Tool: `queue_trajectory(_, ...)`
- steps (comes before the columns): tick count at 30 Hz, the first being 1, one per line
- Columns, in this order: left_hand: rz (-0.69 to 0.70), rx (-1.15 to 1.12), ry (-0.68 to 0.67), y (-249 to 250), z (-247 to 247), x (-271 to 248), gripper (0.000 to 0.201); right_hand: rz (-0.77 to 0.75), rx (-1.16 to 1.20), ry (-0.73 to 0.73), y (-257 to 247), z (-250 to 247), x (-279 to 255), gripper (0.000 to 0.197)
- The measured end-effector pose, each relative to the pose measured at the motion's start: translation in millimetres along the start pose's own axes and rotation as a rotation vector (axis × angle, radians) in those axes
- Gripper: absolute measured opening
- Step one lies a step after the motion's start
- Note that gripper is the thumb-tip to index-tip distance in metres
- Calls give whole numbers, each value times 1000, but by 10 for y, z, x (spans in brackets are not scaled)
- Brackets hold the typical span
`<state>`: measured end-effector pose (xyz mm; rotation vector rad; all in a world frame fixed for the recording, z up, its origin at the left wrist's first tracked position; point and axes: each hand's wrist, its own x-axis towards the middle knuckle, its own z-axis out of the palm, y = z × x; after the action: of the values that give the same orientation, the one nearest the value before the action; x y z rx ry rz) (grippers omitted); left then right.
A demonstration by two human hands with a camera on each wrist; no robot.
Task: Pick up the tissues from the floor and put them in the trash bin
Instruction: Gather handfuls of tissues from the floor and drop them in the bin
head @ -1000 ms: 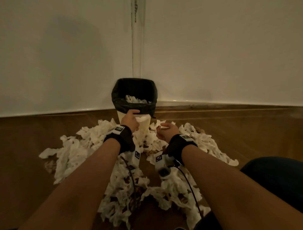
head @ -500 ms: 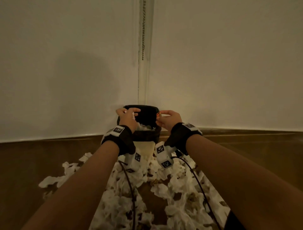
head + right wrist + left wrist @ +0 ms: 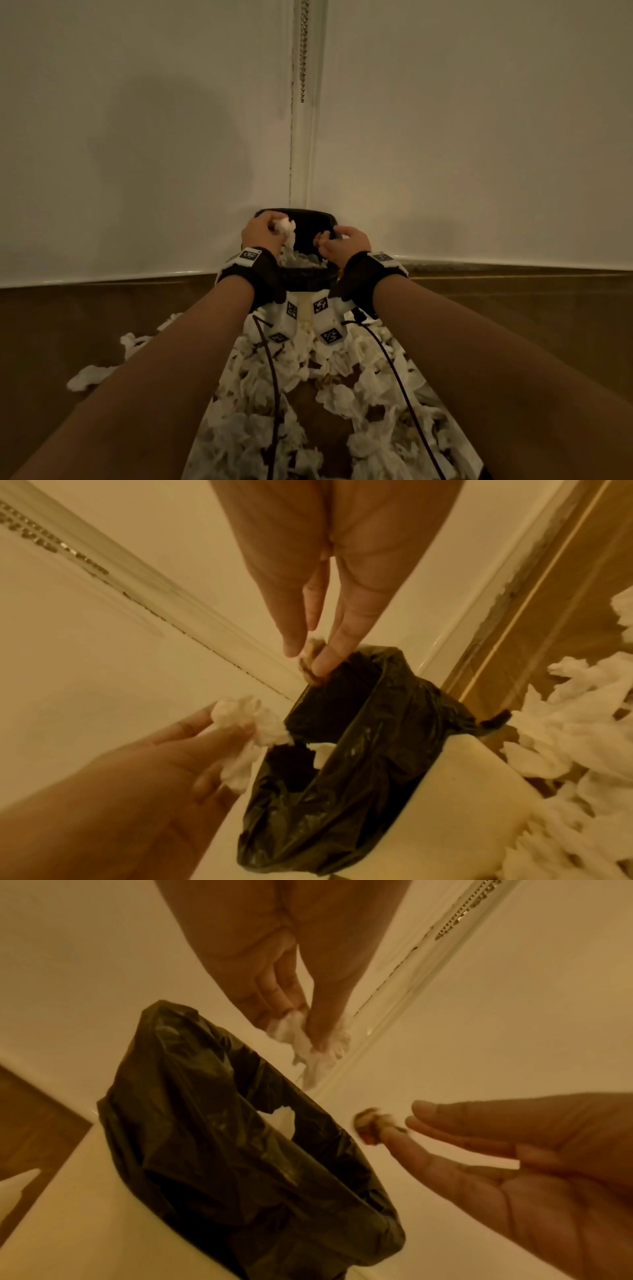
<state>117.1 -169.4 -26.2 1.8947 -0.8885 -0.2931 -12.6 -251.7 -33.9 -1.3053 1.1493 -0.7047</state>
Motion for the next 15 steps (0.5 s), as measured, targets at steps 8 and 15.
queue_trajectory(8, 56, 51, 57, -60, 41, -139, 34, 37, 113, 15, 71, -146, 5, 11)
queue_trajectory(15, 222, 70, -62, -72, 231, -619, 21, -12, -480, 98, 294, -535, -206, 29)
